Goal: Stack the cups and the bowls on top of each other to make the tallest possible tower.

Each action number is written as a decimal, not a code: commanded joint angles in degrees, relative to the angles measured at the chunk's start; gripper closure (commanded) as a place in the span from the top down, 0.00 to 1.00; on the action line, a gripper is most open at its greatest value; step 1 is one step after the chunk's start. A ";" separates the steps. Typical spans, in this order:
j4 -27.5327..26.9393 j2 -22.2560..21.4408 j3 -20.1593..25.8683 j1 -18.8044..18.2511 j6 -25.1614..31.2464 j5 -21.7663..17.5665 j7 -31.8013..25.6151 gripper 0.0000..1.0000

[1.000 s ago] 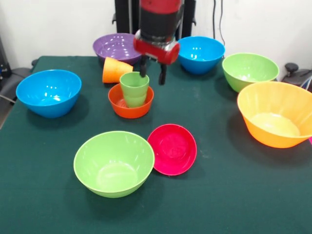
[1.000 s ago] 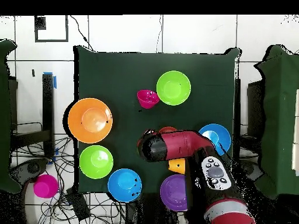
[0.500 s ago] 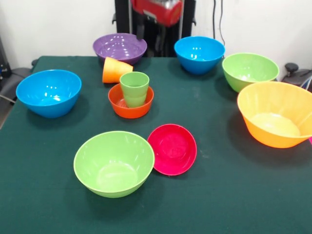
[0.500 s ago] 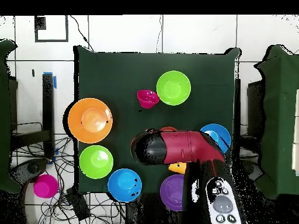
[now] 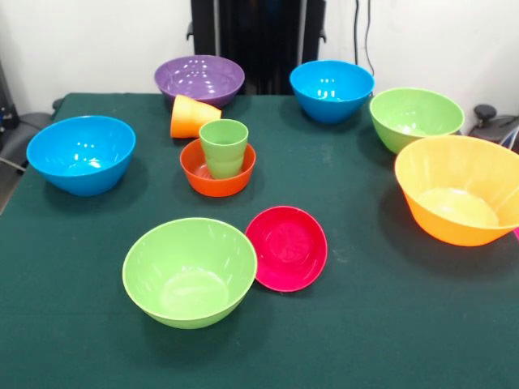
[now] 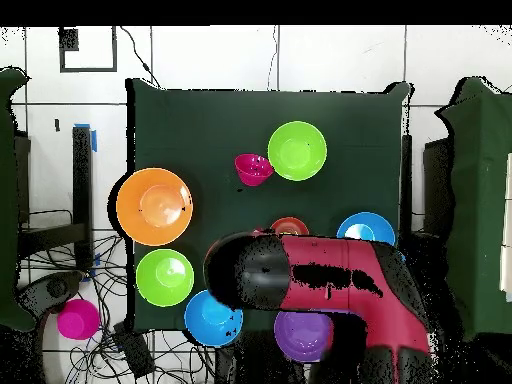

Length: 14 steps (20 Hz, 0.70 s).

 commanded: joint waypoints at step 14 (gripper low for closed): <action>1.58 23.70 21.53 -12.90 -29.30 -0.07 -17.47 1.00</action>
